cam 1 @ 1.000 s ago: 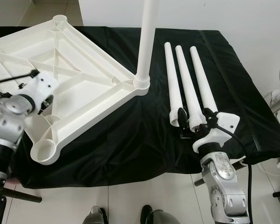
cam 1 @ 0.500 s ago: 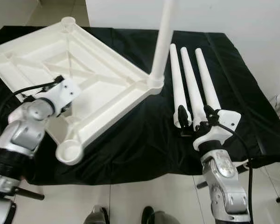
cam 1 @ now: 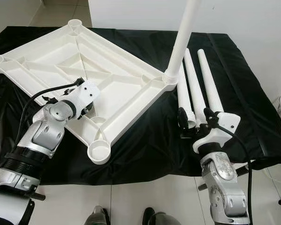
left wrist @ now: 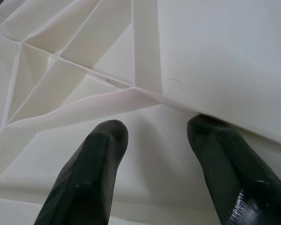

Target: Building children table

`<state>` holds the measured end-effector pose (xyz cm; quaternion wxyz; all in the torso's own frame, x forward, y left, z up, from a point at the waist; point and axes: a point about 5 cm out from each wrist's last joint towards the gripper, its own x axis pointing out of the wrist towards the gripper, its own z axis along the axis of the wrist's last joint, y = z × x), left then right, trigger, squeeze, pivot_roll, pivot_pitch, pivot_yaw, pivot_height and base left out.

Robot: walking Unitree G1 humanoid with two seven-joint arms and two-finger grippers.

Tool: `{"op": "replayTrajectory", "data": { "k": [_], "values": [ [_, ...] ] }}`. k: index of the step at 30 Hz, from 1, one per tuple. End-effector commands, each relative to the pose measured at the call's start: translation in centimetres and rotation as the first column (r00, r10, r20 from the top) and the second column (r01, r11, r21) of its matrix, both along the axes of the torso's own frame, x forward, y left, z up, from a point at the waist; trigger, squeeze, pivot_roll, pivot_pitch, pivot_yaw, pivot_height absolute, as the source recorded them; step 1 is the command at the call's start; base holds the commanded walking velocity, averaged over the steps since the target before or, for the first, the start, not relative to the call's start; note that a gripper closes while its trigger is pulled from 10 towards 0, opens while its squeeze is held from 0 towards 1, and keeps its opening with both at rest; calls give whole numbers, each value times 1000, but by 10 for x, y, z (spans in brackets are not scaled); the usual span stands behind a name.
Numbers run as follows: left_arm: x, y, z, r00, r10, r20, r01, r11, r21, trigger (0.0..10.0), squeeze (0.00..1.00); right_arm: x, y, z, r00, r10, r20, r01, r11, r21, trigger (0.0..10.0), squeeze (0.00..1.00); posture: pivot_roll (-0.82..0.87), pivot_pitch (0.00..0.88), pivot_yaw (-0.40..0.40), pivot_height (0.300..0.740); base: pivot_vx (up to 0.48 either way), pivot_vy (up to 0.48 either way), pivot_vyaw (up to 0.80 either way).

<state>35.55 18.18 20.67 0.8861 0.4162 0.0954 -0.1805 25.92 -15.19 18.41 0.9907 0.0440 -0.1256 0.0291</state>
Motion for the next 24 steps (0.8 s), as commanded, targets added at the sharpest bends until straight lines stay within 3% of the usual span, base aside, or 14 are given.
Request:
{"op": "replayTrajectory", "data": {
  "k": [1, 7, 10, 12, 15, 18, 19, 23, 24],
  "values": [
    [2, 16, 0, 999, -7, -54, 6, 1000, -11, 10000, 0, -2, 0, -2, 1000, 0, -9, -1, 1000, -3, 10000, 0, 40, 191, -21, 740, 0, 0, 0],
    [1, 28, 27, 995, -85, -51, 77, 986, -149, 10000, 0, -2, 2, -3, 1000, 6, -10, -6, 1000, -2, 10000, 0, 46, 186, -16, 740, 0, 0, 0],
    [-2, 30, 30, 991, -121, -59, 111, 983, -149, 10000, 0, -2, 2, -4, 1000, 8, -11, -8, 1000, -1, 10000, 0, 45, 187, -16, 740, 0, 0, 0],
    [-12, 23, 36, 966, -245, -78, 227, 956, -185, 10000, 0, -3, 3, -4, 1000, 11, -11, -11, 1000, -1, 10000, 0, 44, 186, -18, 740, 0, 0, 0],
    [-13, 22, 37, 961, -266, -82, 246, 950, -195, 10000, 0, -3, 3, -4, 1000, 11, -11, -11, 1000, -1, 10000, 0, 44, 186, -18, 740, 0, 0, 0],
    [-24, 11, 37, 923, -370, -105, 339, 912, -233, 10000, 0, -3, 2, -3, 1000, 9, -11, -9, 1000, -3, 10000, 0, 40, 192, -24, 740, 0, 0, 0],
    [-36, 1, 33, 860, -484, -160, 433, 859, -273, 10000, 0, -3, 0, -2, 1000, 7, -11, -7, 1000, -7, 10000, 0, 37, 199, -31, 740, 0, 0, 0],
    [-40, -2, 31, 841, -510, -178, 452, 845, -286, 10000, 0, -3, 0, -2, 1000, 6, -11, -6, 1000, -9, 10000, 0, 37, 199, -31, 740, 0, 0, 0],
    [-45, -3, 27, 813, -542, -213, 477, 829, -291, 10000, 0, -3, 0, -2, 1000, 6, -11, -6, 1000, -11, 10000, 0, 37, 199, -31, 740, 0, 0, 0]
  ]
}}
